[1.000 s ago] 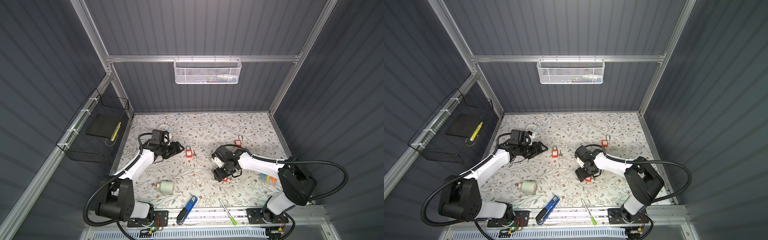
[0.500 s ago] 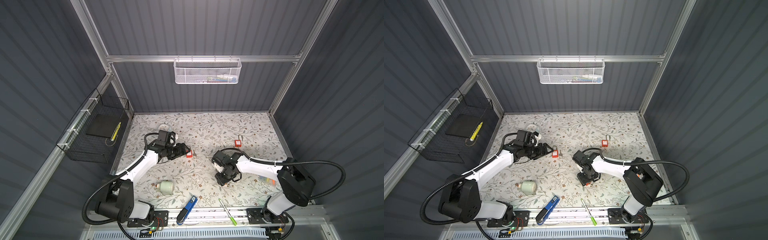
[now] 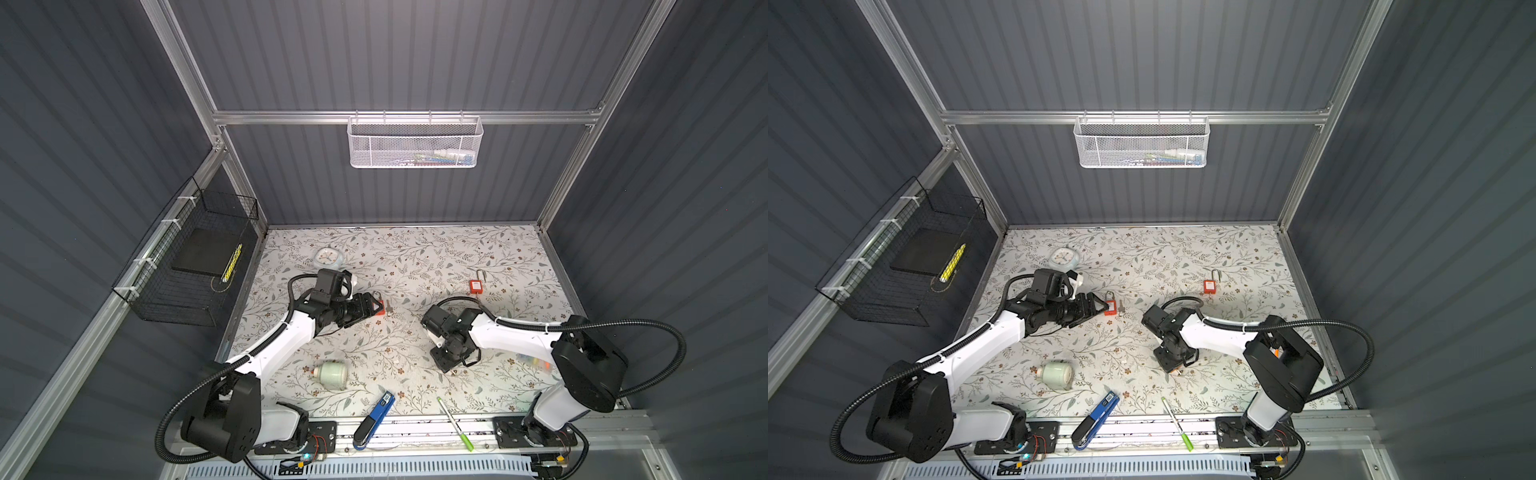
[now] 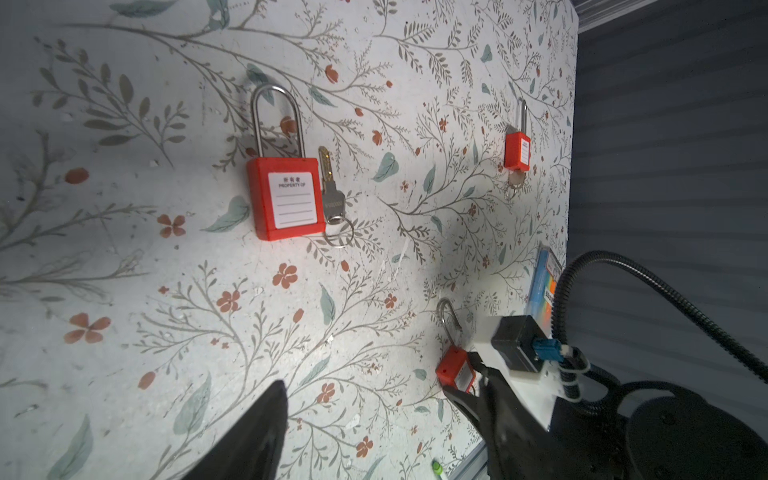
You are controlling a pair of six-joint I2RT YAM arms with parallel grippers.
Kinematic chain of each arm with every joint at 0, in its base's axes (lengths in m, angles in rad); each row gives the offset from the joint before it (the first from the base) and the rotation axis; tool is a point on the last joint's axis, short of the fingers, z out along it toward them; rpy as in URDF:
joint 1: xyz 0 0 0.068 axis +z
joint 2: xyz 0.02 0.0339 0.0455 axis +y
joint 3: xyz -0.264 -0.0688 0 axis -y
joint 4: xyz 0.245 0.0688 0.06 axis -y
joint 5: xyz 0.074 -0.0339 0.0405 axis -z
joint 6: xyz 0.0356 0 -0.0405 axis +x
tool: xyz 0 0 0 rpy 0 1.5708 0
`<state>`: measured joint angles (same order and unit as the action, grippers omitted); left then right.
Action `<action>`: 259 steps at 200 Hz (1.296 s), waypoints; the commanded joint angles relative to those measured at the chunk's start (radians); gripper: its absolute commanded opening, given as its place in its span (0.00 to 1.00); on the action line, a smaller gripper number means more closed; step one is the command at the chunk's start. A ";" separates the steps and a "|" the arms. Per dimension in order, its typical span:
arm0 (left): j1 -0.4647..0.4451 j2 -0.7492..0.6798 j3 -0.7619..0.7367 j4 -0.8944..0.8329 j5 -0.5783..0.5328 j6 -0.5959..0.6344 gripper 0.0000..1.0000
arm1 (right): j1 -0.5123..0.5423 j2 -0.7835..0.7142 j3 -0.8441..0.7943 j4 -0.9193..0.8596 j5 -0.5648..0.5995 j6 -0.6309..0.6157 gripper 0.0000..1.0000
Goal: Lock with the key
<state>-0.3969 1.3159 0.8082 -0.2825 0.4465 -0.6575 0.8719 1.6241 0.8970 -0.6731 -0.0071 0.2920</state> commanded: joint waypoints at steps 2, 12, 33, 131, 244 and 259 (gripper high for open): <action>-0.013 -0.024 -0.034 0.028 0.018 -0.035 0.75 | 0.013 0.018 -0.021 -0.007 0.007 0.012 0.49; -0.017 -0.030 -0.042 0.030 0.019 -0.039 0.75 | 0.016 0.017 -0.021 -0.008 0.004 0.014 0.48; -0.025 -0.040 -0.059 0.044 0.026 -0.055 0.74 | 0.018 0.009 -0.025 -0.005 0.004 0.012 0.41; -0.080 -0.006 -0.040 0.197 0.167 -0.103 0.65 | -0.079 -0.125 0.126 0.138 -0.215 -0.043 0.26; -0.189 0.088 0.003 0.311 0.157 -0.154 0.57 | -0.092 -0.029 0.351 0.102 -0.302 -0.117 0.25; -0.189 0.086 0.007 0.304 0.152 -0.144 0.57 | -0.092 -0.033 0.345 0.098 -0.309 -0.121 0.25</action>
<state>-0.5789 1.3972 0.7845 0.0059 0.5961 -0.7971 0.7750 1.6001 1.2137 -0.5735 -0.2821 0.1982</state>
